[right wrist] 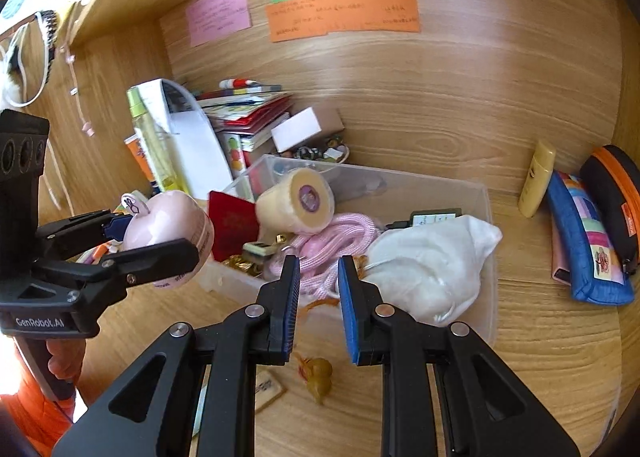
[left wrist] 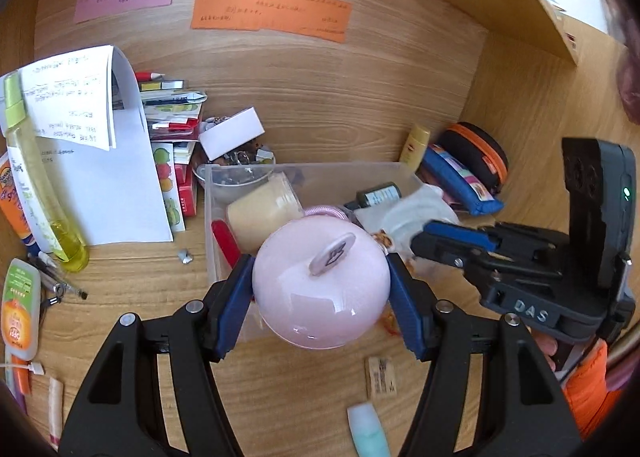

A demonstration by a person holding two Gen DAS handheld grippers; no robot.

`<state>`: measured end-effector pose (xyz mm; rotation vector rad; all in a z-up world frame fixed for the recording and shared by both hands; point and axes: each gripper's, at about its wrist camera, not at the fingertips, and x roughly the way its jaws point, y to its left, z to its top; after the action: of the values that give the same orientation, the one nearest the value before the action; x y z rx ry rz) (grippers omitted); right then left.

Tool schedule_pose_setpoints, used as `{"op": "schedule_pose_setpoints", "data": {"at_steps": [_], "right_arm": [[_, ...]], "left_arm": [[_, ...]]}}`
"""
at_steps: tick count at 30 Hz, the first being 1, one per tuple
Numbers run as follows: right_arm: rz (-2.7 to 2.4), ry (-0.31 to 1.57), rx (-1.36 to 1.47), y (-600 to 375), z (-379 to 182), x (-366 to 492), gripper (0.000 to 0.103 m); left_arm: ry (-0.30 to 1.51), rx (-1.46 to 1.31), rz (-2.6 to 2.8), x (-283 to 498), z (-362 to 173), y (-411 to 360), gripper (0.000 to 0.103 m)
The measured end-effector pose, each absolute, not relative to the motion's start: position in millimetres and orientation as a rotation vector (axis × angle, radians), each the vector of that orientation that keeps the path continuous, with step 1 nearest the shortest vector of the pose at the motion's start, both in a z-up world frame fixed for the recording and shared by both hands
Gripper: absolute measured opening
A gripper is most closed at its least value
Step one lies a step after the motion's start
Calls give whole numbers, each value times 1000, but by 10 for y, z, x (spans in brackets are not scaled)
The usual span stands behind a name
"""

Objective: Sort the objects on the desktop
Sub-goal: 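Carry the pink case with left gripper while right carries tassel charm into clear box, release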

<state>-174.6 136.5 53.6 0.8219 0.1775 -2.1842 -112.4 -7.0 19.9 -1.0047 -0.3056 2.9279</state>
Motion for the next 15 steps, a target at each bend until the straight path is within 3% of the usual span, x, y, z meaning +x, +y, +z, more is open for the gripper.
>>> {"op": "schedule_pose_setpoints", "data": {"at_steps": [9, 15], "right_arm": [[-2117, 236, 860, 1579, 338, -1555, 18], [-2121, 394, 962, 1590, 19, -1550, 18]], "left_arm": [[-293, -1010, 2947, -1196, 203, -132, 64], [-282, -1045, 2939, -1358, 179, -134, 64]]}}
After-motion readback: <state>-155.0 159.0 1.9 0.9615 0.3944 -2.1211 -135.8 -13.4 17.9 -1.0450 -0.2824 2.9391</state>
